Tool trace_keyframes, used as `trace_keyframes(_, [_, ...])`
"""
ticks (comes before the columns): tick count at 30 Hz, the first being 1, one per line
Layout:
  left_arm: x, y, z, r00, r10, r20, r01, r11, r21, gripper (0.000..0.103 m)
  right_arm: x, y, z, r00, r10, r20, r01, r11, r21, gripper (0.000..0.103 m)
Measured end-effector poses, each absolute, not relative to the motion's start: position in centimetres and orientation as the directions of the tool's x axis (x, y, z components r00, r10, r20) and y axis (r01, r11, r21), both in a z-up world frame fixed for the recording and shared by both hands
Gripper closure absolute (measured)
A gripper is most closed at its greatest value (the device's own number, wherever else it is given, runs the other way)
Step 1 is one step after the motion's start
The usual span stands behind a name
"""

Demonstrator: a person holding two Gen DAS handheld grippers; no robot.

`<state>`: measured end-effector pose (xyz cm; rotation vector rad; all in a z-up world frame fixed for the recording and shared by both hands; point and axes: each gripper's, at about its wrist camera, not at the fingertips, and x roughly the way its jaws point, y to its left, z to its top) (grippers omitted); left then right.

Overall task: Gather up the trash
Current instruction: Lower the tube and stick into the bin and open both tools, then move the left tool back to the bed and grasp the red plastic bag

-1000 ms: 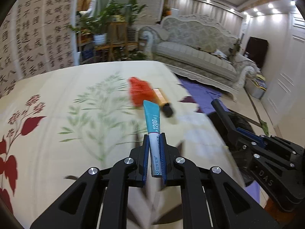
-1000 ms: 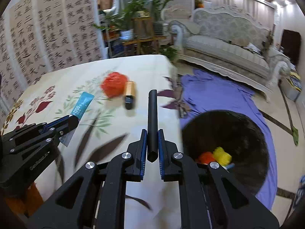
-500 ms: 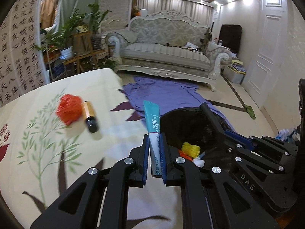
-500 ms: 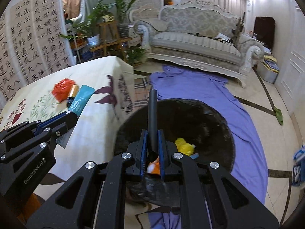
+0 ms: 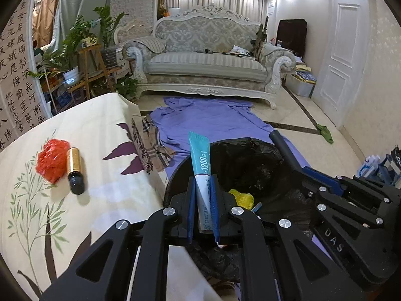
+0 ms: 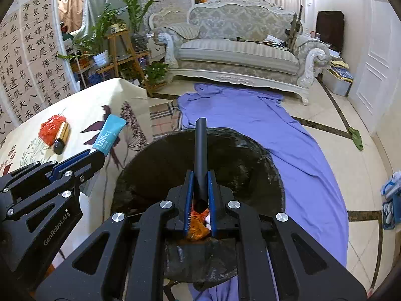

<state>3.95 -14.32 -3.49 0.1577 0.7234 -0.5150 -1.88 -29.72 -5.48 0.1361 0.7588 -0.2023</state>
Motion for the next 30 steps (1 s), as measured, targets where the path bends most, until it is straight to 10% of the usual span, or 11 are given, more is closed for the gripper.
trace_keyframes(16, [4.1, -14.2, -3.9, 0.638, -0.376, -0.671, 0.466, 0.883, -0.052, 0.046, -2.1, -31.6, -5.9, 0.700, -0.153, -0.698, 0.279, 0.958, 0.069, 0.073])
trace_keyframes(30, [4.9, -9.5, -2.7, 0.680, -0.302, -0.668, 0.356, 0.932, -0.059, 0.037, -0.5, -28.2, -4.7, 0.719, -0.094, -0.689, 0.208, 0.975, 0.084, 0.064])
